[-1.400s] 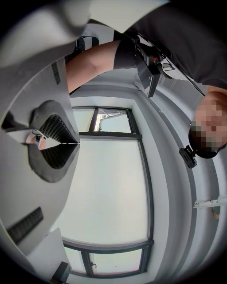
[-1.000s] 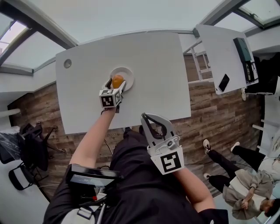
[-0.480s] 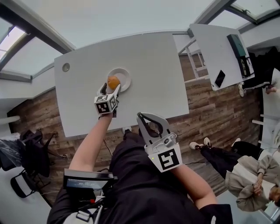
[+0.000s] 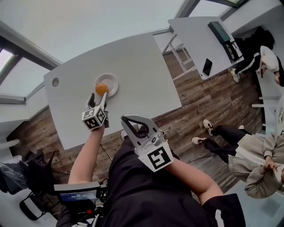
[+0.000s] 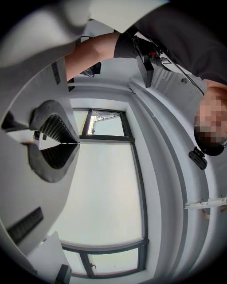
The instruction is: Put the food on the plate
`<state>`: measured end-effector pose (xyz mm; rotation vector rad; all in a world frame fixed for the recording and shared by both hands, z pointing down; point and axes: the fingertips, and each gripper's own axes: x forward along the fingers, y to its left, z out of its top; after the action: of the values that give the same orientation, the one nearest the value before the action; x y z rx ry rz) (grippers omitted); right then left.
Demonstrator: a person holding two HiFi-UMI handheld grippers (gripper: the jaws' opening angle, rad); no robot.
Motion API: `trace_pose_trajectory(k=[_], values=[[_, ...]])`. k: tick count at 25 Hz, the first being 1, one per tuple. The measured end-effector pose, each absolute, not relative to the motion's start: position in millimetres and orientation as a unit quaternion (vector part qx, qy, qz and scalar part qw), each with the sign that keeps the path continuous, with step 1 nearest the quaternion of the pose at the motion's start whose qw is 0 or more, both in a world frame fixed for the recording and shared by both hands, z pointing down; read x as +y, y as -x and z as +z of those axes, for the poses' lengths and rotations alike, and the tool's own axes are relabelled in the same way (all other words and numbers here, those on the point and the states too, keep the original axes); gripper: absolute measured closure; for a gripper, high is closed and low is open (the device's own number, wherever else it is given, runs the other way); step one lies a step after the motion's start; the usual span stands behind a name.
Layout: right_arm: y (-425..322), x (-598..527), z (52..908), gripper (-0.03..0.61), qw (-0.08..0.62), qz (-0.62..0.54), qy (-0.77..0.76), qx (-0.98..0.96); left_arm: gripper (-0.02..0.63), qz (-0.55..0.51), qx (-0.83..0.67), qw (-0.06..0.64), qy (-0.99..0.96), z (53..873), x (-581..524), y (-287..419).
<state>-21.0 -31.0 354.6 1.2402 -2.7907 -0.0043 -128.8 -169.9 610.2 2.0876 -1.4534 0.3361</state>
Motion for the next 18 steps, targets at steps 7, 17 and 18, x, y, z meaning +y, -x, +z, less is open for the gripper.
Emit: trace_pose_trajectory(k=[7,17,18], values=[[24,-23,348,0.571,0.024,-0.001,-0.402,-0.915,0.398,0.095,-0.566,0.241,-0.782,573,-144,140],[22,-19,340,0.571,-0.003,0.018,-0.397,-0.918,0.606,0.049,-0.582,0.2,-0.786,505,-80,145],[21,-19,341,0.571,-0.001,0.017,-0.397,-0.918,0.607,0.045,-0.584,0.196,-0.786,497,-73,144]])
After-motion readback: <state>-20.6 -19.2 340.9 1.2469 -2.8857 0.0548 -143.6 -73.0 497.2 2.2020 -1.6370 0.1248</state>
